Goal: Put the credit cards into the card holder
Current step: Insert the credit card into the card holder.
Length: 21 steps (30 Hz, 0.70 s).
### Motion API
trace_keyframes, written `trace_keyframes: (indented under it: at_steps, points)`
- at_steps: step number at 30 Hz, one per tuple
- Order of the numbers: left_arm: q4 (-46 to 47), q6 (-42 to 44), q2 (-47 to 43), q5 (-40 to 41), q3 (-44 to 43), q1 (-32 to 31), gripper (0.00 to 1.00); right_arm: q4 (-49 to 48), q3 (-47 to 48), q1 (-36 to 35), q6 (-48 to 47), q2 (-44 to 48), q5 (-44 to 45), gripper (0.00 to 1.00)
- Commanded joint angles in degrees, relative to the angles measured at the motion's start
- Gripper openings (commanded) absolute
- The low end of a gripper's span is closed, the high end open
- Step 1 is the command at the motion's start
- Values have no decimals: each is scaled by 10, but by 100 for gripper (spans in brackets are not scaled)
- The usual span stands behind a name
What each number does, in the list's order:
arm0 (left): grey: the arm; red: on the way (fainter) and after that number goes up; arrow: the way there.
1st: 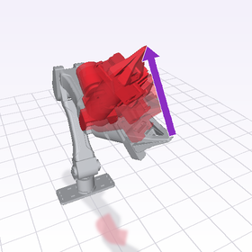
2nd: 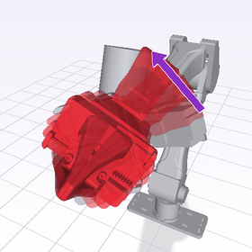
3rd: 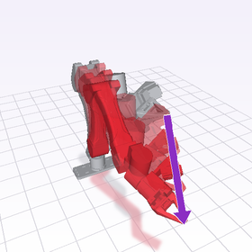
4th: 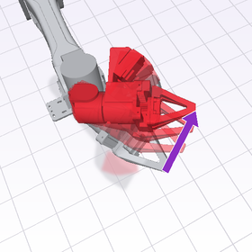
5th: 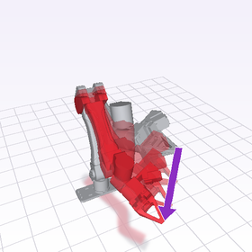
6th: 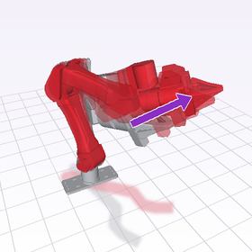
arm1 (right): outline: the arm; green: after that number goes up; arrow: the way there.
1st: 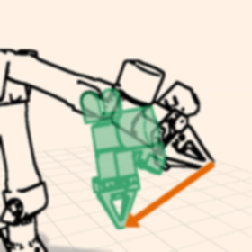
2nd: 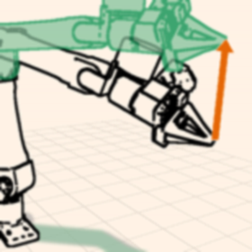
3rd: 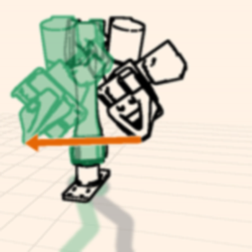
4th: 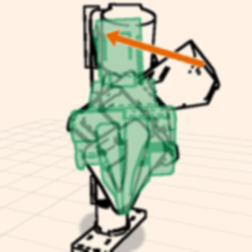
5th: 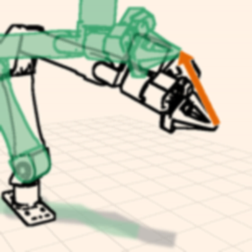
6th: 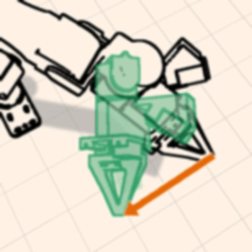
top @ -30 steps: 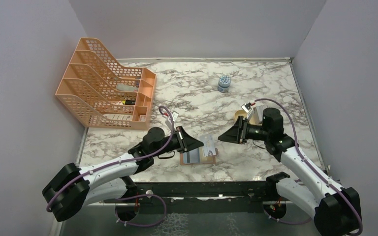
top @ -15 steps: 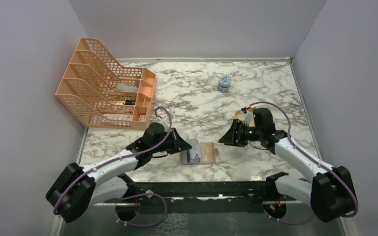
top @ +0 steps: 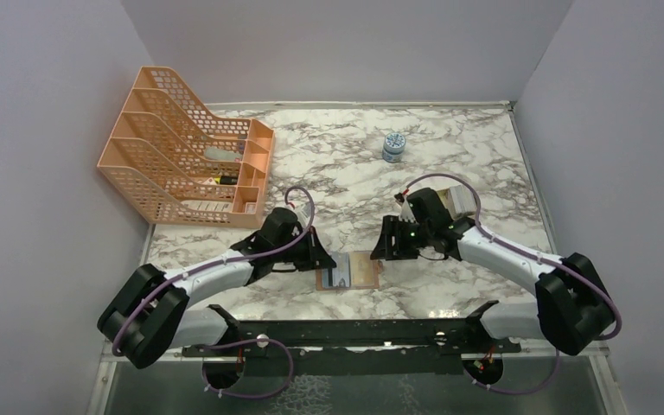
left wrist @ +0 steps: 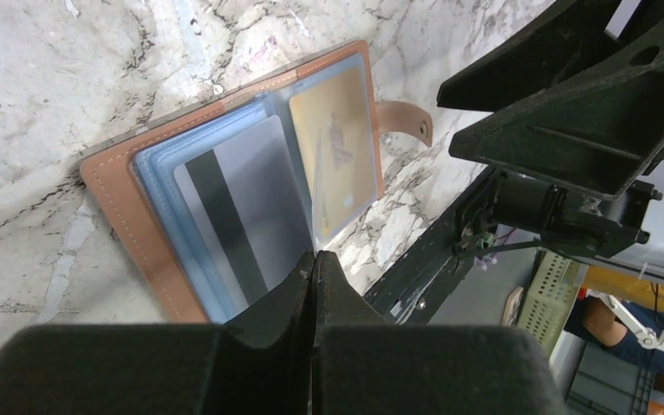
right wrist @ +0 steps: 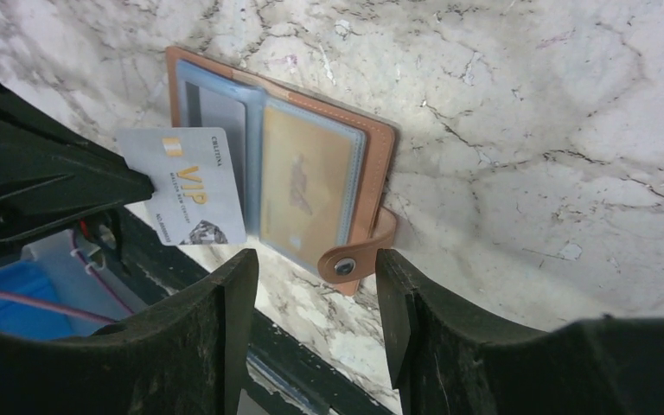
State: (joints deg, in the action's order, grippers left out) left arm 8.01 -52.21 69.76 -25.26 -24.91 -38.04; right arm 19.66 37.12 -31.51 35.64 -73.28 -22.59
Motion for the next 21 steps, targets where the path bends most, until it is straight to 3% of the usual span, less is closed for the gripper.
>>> trace_keyframes:
  at_steps: [1, 7, 21]
  points:
    - [-3, 18, 21, -36, -15, 3, 0, 15, 25, -17, -14, -25, 76, 53]
    - [9, 13, 32, -37, -14, 4, 0, 6, 21, -26, -18, -47, 82, 52]
    - [41, -3, 68, -47, -12, 4, 0, -12, 1, -36, -20, -63, 81, 34]
